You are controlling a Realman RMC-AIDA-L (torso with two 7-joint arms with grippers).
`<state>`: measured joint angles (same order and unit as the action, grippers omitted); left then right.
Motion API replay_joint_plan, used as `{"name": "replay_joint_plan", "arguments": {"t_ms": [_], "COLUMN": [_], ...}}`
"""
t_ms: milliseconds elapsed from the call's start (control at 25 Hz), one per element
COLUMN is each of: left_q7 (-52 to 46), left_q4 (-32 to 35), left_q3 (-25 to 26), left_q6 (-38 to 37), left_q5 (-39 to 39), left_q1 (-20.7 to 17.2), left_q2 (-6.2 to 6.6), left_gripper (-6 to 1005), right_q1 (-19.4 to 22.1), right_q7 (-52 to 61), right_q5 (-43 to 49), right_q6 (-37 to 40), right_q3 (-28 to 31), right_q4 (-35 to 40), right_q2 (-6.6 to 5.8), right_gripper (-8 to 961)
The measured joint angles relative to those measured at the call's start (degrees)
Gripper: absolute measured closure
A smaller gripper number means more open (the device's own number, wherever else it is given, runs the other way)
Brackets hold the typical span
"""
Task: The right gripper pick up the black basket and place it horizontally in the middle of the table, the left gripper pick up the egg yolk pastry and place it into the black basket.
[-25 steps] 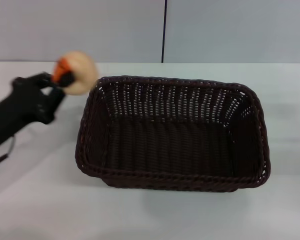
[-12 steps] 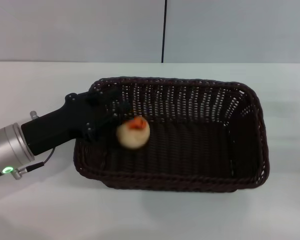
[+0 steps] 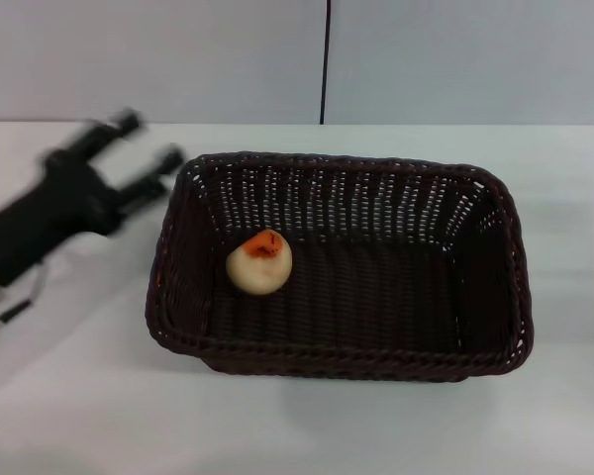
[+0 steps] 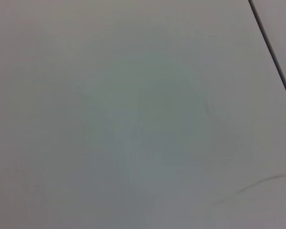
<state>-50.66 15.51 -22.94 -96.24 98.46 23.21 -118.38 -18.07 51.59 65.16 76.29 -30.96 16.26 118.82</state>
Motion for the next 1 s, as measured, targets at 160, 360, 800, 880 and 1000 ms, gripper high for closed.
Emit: {"name": "replay_joint_plan", "arguments": {"t_ms": [160,360,800,880,1000], "left_q7": [7.9,14.3,15.4,15.4,15.4], "left_q4": [-4.9,-11.5,-11.8,-11.8,-12.3], "left_q3": [9.6,25.2,29.1,29.0,29.0], "left_q6": [-1.4,-3.1,-2.8,-2.7,-2.6], "left_q5": [-7.9,-15.8,-15.8,-15.7,-15.7], "left_q1": [-3.6,-8.5,-11.1,-11.1,-11.1], "left_q2": [0.07,0.07,0.11,0.06,0.03], "left_gripper": [265,205,217,218,218], "right_q1": [0.4,1.0,1.8,1.5,1.4], "right_q7": [0.0,0.0,0.0,0.0,0.0], "right_q5": [-0.1,-0.2,-0.3,-0.3,-0.3], "right_q6": [0.3,1.8,3.7,3.6,3.7], "right_q3": [2.3,8.1,13.7,13.9,14.0], "right_q4": [0.0,-0.9,-1.6,-1.7,-1.8], "right_q2": [0.01,0.08,0.02,0.01,0.0], "right_gripper": [524,524,524,524,524]}}
